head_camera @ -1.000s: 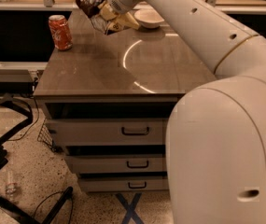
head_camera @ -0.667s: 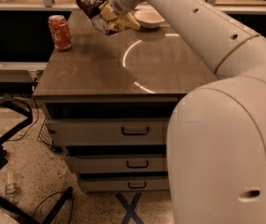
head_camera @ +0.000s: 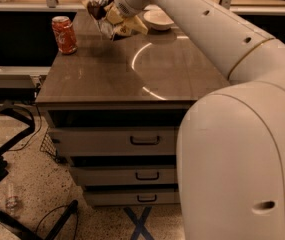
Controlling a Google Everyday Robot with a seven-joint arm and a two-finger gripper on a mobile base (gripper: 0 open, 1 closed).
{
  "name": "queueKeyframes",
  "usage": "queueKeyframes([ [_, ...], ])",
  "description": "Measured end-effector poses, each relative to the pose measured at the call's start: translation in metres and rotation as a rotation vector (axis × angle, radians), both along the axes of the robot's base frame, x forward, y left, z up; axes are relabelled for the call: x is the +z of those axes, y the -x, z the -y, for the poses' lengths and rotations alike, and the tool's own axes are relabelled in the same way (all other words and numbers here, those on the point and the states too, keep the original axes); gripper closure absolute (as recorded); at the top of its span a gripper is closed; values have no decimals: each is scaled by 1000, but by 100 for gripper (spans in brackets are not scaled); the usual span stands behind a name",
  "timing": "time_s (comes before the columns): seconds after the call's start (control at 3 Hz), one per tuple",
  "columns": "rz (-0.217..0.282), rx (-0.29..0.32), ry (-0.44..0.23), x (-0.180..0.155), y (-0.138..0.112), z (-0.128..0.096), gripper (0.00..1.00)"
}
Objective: Move brown chip bag near coke can
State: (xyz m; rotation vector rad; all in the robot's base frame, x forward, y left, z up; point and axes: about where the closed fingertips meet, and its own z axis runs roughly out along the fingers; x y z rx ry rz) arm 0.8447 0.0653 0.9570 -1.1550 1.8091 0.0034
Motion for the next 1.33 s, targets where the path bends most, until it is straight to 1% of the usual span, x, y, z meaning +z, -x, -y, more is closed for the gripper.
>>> queueKeyframes([
  [0.33,-4,3,1,-3,0,-2,0],
  [0.67,-4,3,1,-3,0,-2,0],
  [1.0,-21,-21,3,4,-4,0,0],
  [1.33,-87,-151,-67,21,-14,48,0],
])
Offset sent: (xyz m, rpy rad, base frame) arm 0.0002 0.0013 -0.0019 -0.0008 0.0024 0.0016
